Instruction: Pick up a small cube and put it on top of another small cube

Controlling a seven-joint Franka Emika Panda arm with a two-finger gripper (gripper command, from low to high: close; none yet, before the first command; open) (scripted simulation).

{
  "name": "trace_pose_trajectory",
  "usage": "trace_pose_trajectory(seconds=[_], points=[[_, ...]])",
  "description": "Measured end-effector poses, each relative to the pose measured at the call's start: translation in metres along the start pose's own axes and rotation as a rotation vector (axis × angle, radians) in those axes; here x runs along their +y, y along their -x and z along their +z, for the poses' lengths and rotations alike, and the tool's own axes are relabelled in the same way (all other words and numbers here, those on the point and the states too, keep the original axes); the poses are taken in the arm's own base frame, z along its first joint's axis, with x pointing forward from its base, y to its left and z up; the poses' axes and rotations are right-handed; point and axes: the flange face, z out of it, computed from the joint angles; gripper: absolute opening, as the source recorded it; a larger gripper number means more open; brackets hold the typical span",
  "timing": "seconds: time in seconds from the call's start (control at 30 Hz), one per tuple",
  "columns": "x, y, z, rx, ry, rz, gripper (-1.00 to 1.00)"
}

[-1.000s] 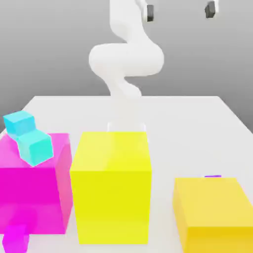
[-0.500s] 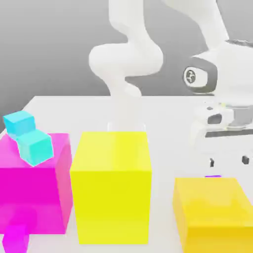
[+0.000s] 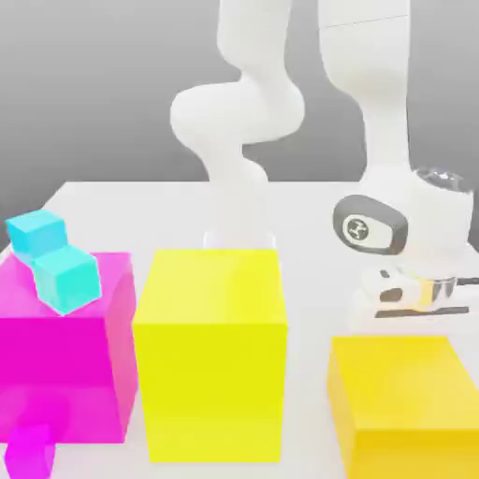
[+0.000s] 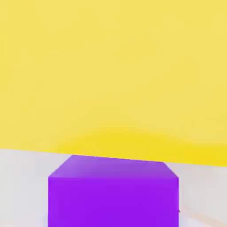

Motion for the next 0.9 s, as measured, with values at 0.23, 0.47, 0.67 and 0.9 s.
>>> trace_pose_trajectory(seconds=[0.23,0.47,0.67,0.9], points=[[0.001,0.025,-0.048,-0.021,0.044,-0.063,-1.00],[-0.008,0.006,-0.095,-0.005,0.142,-0.327,-1.00],[0.030,-0.152,-0.184,0.041,0.159,-0.258,-1.00],[0.153,-0.275,-0.271,0.052,0.162,-0.112,-1.00]])
